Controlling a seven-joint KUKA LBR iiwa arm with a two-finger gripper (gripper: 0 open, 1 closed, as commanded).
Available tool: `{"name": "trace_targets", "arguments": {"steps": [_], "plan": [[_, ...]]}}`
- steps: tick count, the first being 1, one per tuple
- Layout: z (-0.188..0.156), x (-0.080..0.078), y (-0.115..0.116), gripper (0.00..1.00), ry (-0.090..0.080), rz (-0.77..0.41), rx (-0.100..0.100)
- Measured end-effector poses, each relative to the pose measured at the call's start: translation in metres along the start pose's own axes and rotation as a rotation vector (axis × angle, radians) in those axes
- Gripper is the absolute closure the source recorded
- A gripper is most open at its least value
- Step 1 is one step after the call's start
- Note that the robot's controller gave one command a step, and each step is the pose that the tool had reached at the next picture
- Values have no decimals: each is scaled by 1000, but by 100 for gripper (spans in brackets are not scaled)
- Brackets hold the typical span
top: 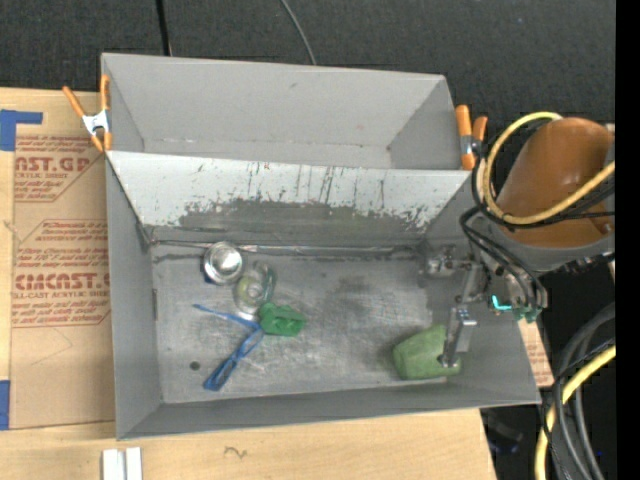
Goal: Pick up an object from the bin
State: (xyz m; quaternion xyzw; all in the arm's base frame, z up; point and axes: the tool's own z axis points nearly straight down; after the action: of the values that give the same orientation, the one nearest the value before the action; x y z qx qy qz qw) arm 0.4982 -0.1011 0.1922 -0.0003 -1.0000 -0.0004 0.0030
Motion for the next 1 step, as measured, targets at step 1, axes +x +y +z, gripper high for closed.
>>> {"name": "trace_targets", "arguments": {"steps": [1], "plan": [[120,9,-20,0,-21,72,0]]}}
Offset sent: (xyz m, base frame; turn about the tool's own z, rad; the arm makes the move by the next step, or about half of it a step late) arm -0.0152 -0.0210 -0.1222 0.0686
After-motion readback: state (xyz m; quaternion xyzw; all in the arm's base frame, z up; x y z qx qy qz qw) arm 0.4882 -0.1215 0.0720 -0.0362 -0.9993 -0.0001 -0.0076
